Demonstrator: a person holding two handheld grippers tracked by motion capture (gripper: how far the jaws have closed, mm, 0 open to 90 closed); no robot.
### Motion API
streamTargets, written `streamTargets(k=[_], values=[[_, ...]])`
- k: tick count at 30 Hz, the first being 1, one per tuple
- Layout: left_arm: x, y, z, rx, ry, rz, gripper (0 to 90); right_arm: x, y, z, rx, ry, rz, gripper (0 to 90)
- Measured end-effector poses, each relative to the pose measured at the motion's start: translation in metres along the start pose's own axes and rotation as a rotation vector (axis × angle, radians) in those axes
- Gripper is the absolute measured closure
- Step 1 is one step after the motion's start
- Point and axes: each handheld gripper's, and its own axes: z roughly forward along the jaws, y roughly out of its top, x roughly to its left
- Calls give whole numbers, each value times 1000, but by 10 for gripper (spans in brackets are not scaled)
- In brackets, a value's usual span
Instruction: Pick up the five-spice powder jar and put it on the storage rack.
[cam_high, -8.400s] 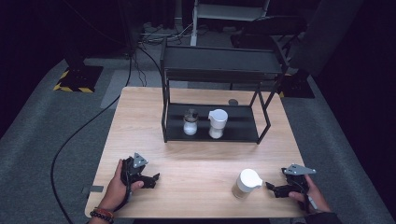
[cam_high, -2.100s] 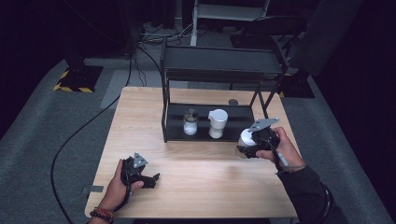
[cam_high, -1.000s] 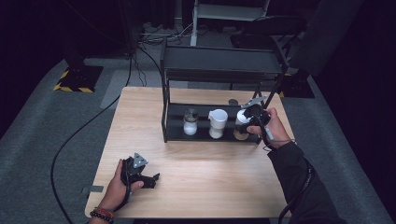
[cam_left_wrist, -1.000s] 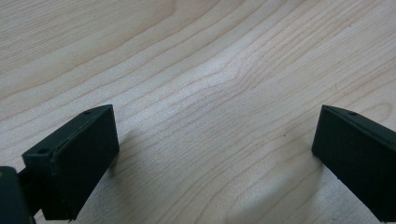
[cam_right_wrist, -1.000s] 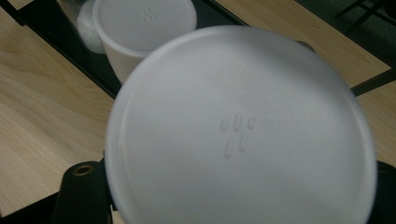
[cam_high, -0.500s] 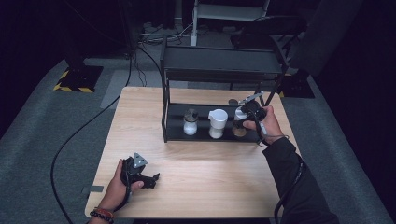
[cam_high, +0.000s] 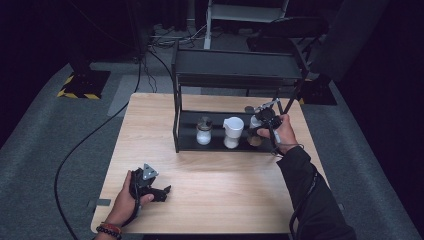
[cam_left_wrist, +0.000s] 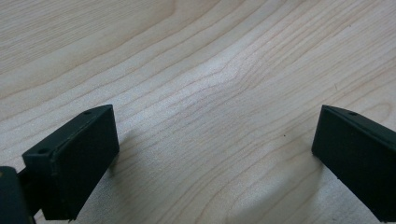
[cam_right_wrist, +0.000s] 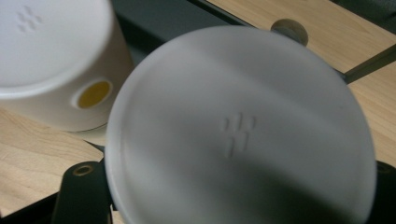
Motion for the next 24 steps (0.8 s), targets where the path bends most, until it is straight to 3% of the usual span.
streamTargets(k=[24], values=[[0,0,0,0,0,0,5,-4,-4,14,12,9,20,302]])
